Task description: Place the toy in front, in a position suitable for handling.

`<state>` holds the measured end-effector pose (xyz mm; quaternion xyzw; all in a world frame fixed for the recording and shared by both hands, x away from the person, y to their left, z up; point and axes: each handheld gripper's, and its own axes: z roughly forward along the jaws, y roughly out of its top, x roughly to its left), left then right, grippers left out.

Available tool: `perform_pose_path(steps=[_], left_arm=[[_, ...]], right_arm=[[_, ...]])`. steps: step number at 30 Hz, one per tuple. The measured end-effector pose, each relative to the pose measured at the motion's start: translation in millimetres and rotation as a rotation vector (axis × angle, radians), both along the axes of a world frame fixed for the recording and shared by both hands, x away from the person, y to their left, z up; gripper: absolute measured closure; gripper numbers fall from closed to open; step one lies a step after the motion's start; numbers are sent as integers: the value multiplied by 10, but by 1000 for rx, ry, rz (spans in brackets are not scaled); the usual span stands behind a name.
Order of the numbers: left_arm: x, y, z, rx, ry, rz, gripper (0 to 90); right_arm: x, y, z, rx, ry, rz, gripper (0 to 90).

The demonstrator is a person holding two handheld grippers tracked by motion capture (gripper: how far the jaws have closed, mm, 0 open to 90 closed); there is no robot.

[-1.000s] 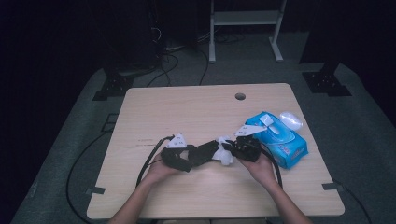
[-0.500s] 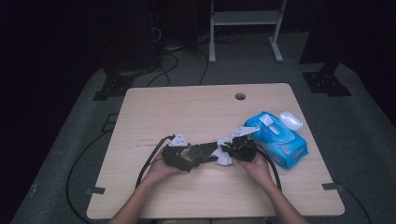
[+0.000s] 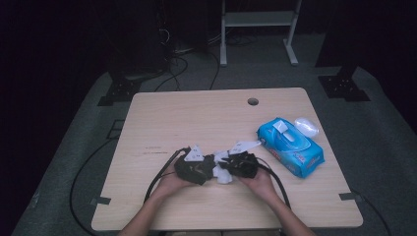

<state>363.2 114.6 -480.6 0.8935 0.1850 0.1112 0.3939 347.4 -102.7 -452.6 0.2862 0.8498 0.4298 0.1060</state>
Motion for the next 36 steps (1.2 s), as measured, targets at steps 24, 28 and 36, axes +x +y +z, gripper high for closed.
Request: perform_pose_path(steps=[24,28,36], left_arm=[[-57,-39,1,1,1,0,248],[-68,-61,-1,-1,2,2,250],[-86,-60,-4,-3,-6,-6,255]], right_arm=[[1,-228,23,-78,-76,-90,795],[-55,-176,5,-56,-78,-72,796],[-85,-38,6,-70,-76,-3,793]])
